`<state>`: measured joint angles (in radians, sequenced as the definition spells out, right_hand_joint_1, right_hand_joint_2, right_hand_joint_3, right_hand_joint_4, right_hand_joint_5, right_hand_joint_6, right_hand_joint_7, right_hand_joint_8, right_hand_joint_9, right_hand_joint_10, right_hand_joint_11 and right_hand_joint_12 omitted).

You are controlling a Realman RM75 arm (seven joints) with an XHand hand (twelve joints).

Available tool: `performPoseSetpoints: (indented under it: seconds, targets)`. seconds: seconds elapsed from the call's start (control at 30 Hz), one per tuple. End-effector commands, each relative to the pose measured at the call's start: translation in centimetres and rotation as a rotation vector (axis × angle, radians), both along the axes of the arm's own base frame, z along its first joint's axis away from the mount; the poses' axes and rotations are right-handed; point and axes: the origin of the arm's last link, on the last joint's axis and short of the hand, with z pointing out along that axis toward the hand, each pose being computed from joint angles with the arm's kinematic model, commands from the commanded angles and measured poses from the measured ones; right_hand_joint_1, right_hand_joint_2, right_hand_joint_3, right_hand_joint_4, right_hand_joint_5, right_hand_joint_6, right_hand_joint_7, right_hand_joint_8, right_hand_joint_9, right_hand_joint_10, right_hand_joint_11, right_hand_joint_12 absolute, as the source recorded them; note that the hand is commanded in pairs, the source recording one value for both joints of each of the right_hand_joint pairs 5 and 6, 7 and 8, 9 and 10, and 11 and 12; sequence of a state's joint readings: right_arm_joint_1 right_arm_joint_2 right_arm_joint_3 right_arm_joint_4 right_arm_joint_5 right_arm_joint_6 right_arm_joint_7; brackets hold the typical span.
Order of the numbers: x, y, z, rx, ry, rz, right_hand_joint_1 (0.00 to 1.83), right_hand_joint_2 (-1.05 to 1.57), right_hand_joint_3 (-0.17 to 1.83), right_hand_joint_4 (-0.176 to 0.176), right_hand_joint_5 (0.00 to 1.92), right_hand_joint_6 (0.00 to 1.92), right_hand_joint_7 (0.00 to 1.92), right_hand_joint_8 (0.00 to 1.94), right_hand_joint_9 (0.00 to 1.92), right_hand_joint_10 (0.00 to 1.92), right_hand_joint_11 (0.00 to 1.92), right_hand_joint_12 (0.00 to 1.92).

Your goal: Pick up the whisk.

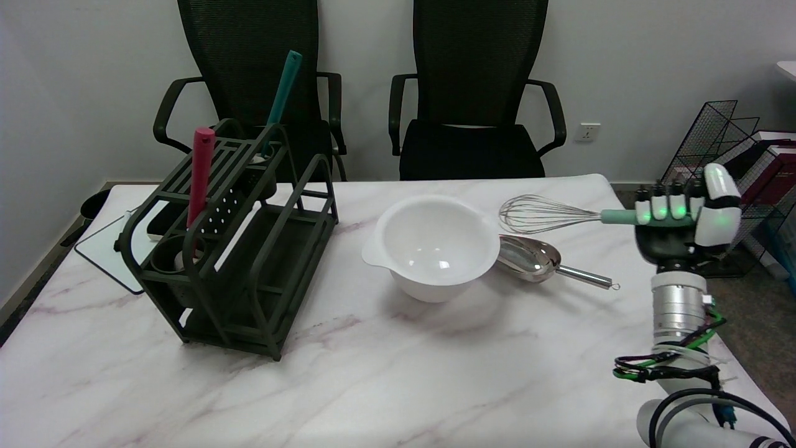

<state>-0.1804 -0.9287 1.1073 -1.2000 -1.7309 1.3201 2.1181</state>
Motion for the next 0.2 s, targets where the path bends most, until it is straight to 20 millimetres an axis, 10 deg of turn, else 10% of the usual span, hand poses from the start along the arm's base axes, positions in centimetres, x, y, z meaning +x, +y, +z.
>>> performPoseSetpoints:
  seconds: [0.03, 0.2]
  targets:
    - [-0.95, 4.98, 5.24, -0.14, 0.043, 0.06, 0.89, 1.38, 1.17, 0.0, 1.92, 1.92, 1.92, 1.92, 1.92, 1.92, 1.91, 1.91]
    - [-1.0, 5.3, 5.05, -0.119, 0.066, 0.048, 0.91, 1.38, 1.16, 0.0, 1.92, 1.92, 1.92, 1.92, 1.92, 1.92, 1.91, 1.91]
